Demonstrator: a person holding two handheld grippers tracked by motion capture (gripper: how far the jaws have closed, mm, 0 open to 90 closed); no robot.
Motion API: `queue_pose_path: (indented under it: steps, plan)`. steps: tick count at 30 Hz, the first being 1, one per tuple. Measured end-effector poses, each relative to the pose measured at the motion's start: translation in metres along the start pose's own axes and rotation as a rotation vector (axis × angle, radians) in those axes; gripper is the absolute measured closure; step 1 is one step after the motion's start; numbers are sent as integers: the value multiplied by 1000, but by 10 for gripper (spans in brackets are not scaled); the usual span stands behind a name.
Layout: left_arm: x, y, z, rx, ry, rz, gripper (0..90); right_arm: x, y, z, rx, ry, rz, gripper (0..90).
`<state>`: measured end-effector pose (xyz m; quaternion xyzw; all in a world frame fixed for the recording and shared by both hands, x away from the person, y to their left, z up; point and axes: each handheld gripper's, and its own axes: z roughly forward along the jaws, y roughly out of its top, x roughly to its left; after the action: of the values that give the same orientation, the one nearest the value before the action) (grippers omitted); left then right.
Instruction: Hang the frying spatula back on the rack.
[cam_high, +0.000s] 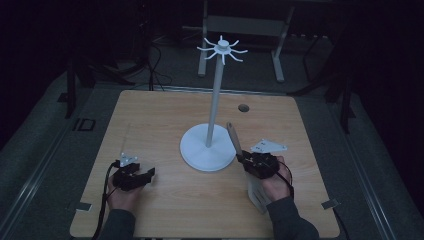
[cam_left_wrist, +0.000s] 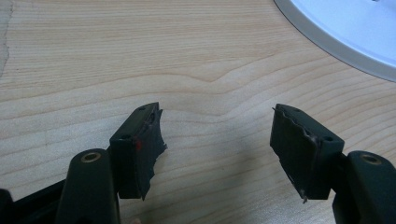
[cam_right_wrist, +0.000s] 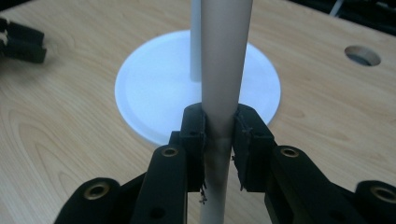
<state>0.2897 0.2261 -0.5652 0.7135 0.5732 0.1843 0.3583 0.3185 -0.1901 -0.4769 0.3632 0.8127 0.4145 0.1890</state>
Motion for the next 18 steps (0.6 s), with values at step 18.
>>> queue_pose_path:
  steps: [18]
  plan:
    - [0, 0, 0, -2, 0, -3, 342, 3, 15, -15, -119, -3, -8, 750]
